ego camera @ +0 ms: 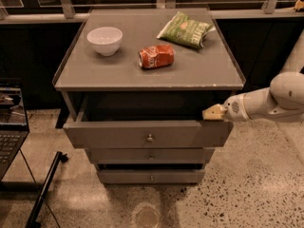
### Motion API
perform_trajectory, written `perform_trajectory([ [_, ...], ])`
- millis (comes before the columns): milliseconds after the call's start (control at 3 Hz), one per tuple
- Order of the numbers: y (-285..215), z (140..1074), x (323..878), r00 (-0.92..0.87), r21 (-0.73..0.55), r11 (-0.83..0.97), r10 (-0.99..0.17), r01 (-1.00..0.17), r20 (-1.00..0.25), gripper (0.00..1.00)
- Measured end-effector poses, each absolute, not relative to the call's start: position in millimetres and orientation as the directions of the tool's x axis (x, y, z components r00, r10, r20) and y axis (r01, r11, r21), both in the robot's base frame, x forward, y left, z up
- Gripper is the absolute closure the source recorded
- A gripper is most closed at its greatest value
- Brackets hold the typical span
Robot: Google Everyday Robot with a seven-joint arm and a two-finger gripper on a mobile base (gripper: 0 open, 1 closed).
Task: Open top drawer
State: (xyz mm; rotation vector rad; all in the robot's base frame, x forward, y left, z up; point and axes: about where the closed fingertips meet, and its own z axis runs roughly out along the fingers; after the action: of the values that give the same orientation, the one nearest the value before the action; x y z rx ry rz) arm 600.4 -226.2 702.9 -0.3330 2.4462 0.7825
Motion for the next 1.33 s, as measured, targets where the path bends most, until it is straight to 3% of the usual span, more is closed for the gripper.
perform_trajectory([
  [333,-195.1,677.5,631.7,-0.810,0.412,0.820,-0.100,-0.396,-0.578,1.00],
  [1333,-205.6,656.3,616.3,-0.864,0.458,0.821,-0.081,-0.341,-0.497,1.00],
])
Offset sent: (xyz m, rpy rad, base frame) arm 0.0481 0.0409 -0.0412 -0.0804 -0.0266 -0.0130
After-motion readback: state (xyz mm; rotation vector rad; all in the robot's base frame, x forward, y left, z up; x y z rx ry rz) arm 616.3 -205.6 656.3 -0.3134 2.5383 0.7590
